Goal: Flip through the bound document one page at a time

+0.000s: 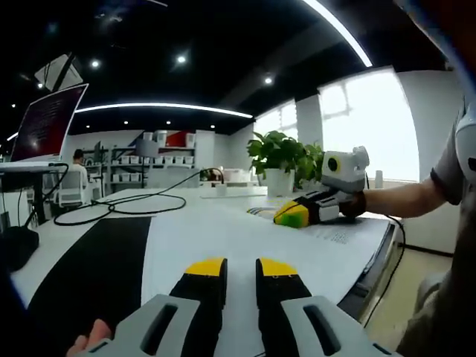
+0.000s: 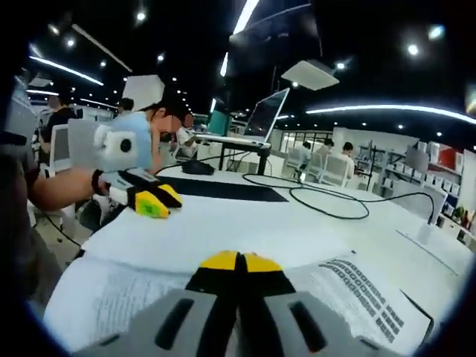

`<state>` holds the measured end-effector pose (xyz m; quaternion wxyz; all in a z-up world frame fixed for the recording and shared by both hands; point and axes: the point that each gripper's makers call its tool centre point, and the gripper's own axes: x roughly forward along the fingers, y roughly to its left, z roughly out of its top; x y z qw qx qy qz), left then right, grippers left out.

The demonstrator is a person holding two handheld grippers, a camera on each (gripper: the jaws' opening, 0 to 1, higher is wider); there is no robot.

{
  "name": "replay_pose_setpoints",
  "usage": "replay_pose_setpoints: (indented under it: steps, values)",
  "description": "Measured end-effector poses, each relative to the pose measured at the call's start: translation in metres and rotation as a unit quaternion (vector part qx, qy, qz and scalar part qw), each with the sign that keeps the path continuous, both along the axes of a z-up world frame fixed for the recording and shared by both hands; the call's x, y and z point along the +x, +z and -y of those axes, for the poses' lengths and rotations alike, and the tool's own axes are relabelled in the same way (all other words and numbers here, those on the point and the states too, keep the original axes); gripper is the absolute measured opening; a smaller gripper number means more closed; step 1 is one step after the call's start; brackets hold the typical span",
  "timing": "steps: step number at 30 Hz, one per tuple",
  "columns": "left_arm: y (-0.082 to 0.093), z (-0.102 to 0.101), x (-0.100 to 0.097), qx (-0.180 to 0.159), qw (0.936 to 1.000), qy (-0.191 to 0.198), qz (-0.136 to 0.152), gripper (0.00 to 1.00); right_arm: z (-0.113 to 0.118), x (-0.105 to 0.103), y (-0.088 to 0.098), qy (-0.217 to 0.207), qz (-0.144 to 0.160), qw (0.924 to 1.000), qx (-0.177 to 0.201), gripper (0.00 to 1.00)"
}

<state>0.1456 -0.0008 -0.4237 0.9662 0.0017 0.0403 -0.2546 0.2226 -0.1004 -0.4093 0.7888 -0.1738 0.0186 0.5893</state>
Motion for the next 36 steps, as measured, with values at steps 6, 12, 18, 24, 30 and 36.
replay_pose_setpoints:
  steps: [6, 12, 18, 24, 30, 36]
  values:
    - [0.001, -0.002, 0.000, 0.000, 1.0000, 0.000, 0.000, 0.18, -0.009, -0.044, -0.003, 0.024, -0.009, 0.9997, -0.003, 0.01]
    - [0.002, -0.003, 0.000, 0.000, 1.0000, 0.000, 0.001, 0.17, -0.018, -0.095, -0.010, 0.061, -0.031, 0.9976, -0.006, 0.01]
    - [0.002, -0.002, -0.001, 0.001, 1.0000, 0.000, 0.002, 0.17, -0.016, -0.120, -0.014, 0.060, -0.026, 0.9978, -0.011, 0.00]
    - [0.002, 0.000, -0.002, 0.002, 1.0000, -0.003, 0.003, 0.17, -0.009, -0.128, -0.014, 0.059, -0.024, 0.9979, -0.012, 0.00]
    - [0.002, 0.002, -0.002, 0.003, 1.0000, -0.003, 0.004, 0.17, -0.005, -0.139, -0.014, 0.061, -0.018, 0.9978, -0.014, 0.00]
    - [0.001, 0.004, -0.003, 0.003, 1.0000, -0.003, 0.004, 0.17, -0.003, -0.142, -0.013, 0.059, -0.016, 0.9981, -0.014, 0.00]
